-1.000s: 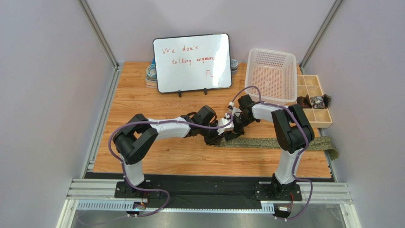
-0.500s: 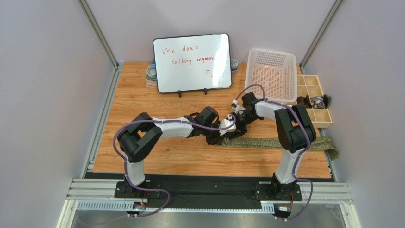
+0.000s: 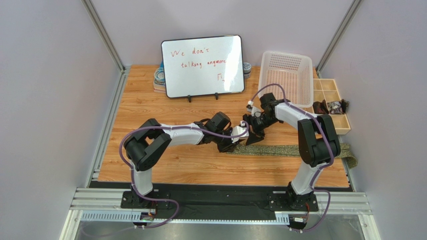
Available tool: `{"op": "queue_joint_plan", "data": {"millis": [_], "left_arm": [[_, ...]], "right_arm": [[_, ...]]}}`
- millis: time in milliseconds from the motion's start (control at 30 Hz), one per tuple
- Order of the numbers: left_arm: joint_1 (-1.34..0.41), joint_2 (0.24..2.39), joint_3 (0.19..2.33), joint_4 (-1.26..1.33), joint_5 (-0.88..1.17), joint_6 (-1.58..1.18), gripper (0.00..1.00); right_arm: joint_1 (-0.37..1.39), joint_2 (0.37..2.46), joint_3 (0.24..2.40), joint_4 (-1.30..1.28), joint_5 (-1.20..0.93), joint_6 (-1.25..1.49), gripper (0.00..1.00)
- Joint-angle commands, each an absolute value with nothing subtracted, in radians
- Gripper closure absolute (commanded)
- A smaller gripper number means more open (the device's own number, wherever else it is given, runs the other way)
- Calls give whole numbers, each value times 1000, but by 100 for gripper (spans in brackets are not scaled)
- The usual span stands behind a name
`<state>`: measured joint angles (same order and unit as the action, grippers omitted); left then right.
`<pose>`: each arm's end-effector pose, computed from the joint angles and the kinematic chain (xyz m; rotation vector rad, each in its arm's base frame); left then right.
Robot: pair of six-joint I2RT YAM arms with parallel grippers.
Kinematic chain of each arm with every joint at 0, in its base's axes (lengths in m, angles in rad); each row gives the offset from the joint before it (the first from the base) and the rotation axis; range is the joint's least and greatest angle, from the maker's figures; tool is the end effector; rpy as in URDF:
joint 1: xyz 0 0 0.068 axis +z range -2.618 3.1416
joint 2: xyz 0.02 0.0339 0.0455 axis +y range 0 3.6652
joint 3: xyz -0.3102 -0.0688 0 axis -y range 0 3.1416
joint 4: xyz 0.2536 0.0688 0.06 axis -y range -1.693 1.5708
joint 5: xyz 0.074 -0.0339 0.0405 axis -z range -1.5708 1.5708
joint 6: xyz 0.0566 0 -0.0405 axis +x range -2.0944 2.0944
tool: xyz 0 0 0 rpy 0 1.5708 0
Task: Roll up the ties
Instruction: Roll the tie at the center of the board.
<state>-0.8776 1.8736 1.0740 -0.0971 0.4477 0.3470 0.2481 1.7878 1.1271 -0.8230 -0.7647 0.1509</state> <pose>0.2433 -0.3313 0.1719 1.5984 1.9291 -0.7781 0.3140 0.1200 0.1938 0.1883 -2.8443 -1.1480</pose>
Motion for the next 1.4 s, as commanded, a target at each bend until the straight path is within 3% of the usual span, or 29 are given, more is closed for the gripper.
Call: {"op": "queue_joint_plan", "data": {"millis": [0,200,300,333,367,467,700,800,933,1067,1367], "left_arm": [[-882,1948,1049,-212,393,383,67],[-882,1939,1040,-213,391,382,67],[-884,1927,1029,-213,393,382,67],[-882,1922,1025,-213,396,380,65],[-881,1916,1020,-209,400,382,63],[-881,1888,1005,-201,420,388,57],[-854,1803,962,-144,425,394,39],[-851,1793,953,-126,419,414,36],[-851,1815,956,-118,397,428,36],[-853,1842,957,-123,393,452,36],[-853,1760,946,-86,443,423,57]], "right_arm": [[294,1776,1143,-801,-790,150,43],[344,1838,1147,-798,-643,141,45],[344,1871,1138,-810,-586,121,57],[344,1882,1137,-810,-563,118,59],[344,1891,1134,-808,-552,115,69],[344,1934,1140,-805,-535,127,80],[348,1980,1155,-808,-515,130,90],[348,1996,1157,-810,-514,129,93],[350,2014,1160,-816,-514,121,100],[350,2023,1160,-819,-512,118,100],[359,2040,1166,-822,-522,121,100]]}}
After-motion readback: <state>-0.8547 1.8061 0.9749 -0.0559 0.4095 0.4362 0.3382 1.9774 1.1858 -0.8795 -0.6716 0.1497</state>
